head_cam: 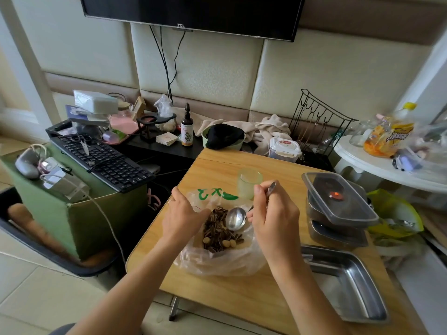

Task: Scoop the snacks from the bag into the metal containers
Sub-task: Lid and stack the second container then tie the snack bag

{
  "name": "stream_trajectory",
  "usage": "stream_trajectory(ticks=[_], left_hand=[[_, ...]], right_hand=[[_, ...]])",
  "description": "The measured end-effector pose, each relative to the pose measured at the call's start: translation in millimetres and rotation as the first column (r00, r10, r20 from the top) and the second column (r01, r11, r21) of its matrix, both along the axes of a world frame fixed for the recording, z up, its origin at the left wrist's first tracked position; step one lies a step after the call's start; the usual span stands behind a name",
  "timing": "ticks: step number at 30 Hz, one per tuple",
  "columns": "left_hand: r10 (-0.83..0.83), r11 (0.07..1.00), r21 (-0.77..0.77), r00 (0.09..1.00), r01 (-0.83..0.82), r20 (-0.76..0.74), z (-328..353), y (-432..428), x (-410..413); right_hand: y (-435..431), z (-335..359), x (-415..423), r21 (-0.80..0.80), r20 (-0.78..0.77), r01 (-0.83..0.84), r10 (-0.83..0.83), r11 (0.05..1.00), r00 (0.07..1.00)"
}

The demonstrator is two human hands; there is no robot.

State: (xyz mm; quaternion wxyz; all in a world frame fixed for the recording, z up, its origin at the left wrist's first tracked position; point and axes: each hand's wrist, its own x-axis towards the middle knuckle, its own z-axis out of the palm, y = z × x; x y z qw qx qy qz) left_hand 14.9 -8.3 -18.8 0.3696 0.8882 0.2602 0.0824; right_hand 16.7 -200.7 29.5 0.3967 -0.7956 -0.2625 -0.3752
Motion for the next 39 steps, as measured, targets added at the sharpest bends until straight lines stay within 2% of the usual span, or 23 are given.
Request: stream_trajectory(ticks=[3,5,9,15,20,23,25,27,29,31,33,39], left_hand=[[0.054,0.995,0.08,0.998,-0.053,-0.012,-2.5,-1.6,10.4],[0.077,0.991,0.107,0.997,-0.08,0.03,-0.7,-3.4,13.7],[0.104,0.994,-0.001,0.97,-0.107,0.222,6.2,-10.9,16.0],[-0.059,0.998,0.009,0.915,0.06,0.399,35.5,-24.4,2.8],[-0.124,0.992,0.058,0.907,0.109,0.404,41.3,-27.8,-8.6],[-0.076,0.997,0.025,0.944,0.072,0.32,36.9,-20.8,-12.0],[-0.024,0.999,-0.039,0.951,0.038,0.308,34.7,-16.5,-15.0],[0.012,0.999,-0.037,0.924,0.002,0.382,32.6,-13.2,-19.0],[0.005,1.0,0.019,0.872,-0.016,0.49,30.2,-11.7,-23.8],[-0.062,0.997,0.08,0.827,0.021,0.559,29.4,-13.6,-28.3],[-0.164,0.986,0.108,0.802,0.124,0.574,27.0,-19.5,-31.0],[-0.241,0.958,-0.048,0.883,0.283,0.402,8.6,-32.4,-21.2]], right_hand=[[-3.7,2.3,1.4,0.018,-0.007,0.012,-0.012,1.0,1.0],[-6.0,4.1,5.0,0.009,-0.024,0.032,-0.032,0.999,0.999],[-9.0,7.0,10.7,-0.022,-0.022,0.033,-0.034,0.999,0.999],[-9.0,6.7,12.8,-0.009,-0.088,0.014,-0.015,1.0,0.996],[-12.8,-0.1,12.4,0.108,-0.218,0.076,-0.051,0.991,0.975],[-19.7,-2.9,14.2,0.249,-0.417,0.153,-0.037,0.956,0.908],[-25.8,-3.2,16.8,0.335,-0.582,0.23,0.008,0.914,0.813],[-30.4,-2.9,19.0,0.413,-0.693,0.31,0.074,0.856,0.717],[-32.5,-1.7,19.6,0.46,-0.733,0.367,0.113,0.809,0.67],[-32.0,0.7,18.5,0.477,-0.731,0.387,0.111,0.789,0.674],[-31.2,5.1,16.7,0.482,-0.701,0.376,0.092,0.791,0.707],[-32.2,22.1,7.8,0.557,-0.57,0.293,0.101,0.777,0.815]])
